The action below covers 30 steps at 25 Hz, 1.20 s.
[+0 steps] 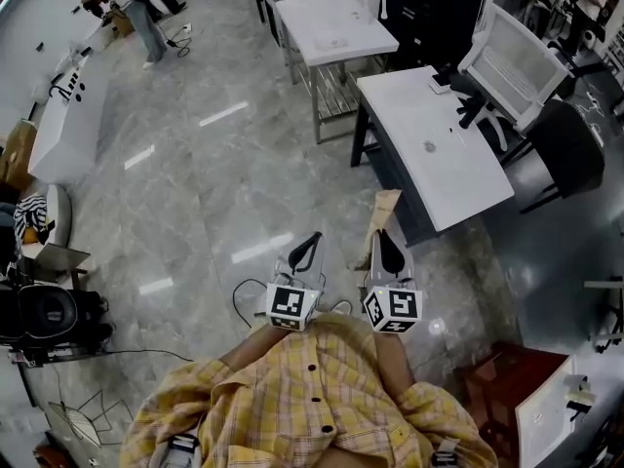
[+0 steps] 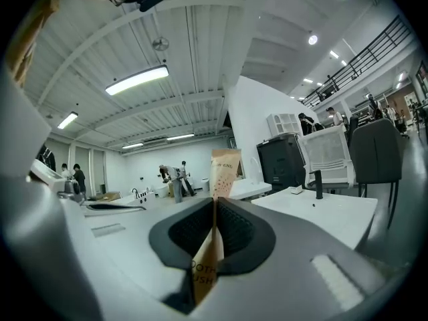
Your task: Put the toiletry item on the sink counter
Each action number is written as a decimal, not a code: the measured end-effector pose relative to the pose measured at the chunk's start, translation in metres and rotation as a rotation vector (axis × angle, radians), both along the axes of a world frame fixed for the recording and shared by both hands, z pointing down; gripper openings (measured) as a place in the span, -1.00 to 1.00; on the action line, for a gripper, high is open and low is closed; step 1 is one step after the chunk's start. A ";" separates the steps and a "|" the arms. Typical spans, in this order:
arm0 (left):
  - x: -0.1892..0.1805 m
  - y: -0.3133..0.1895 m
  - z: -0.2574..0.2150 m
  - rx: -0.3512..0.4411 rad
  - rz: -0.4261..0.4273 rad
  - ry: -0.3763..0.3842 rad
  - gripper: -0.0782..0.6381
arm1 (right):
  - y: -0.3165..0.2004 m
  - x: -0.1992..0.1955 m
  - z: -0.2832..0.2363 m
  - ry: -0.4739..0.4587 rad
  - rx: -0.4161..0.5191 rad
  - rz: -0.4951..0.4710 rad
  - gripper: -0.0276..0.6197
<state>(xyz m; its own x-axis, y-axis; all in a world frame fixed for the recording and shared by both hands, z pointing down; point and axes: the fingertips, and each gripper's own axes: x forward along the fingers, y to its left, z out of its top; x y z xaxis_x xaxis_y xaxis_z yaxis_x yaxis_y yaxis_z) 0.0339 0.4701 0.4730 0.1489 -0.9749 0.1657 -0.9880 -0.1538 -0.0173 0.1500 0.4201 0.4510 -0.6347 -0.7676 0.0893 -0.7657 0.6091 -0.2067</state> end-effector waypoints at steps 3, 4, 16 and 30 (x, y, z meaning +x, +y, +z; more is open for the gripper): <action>0.009 -0.005 -0.001 0.000 0.000 0.002 -0.79 | -0.008 0.016 0.005 -0.004 -0.012 0.015 -0.86; 0.012 -0.007 -0.001 0.003 0.000 0.003 -0.79 | -0.011 0.020 0.008 -0.005 -0.017 0.022 -0.86; 0.010 -0.049 0.023 -0.027 0.001 0.027 -0.79 | -0.050 0.011 0.027 0.034 -0.052 0.001 -0.86; -0.056 -0.192 0.033 -0.037 0.038 0.067 -0.79 | -0.181 -0.062 0.038 0.076 -0.069 0.011 -0.86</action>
<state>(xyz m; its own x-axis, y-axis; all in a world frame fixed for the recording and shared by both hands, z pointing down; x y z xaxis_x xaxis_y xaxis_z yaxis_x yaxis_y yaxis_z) -0.0220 0.2784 0.5062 0.1979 -0.9617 0.1898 -0.9801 -0.1909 0.0546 0.0878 0.2388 0.4888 -0.6157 -0.7649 0.1894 -0.7872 0.5869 -0.1892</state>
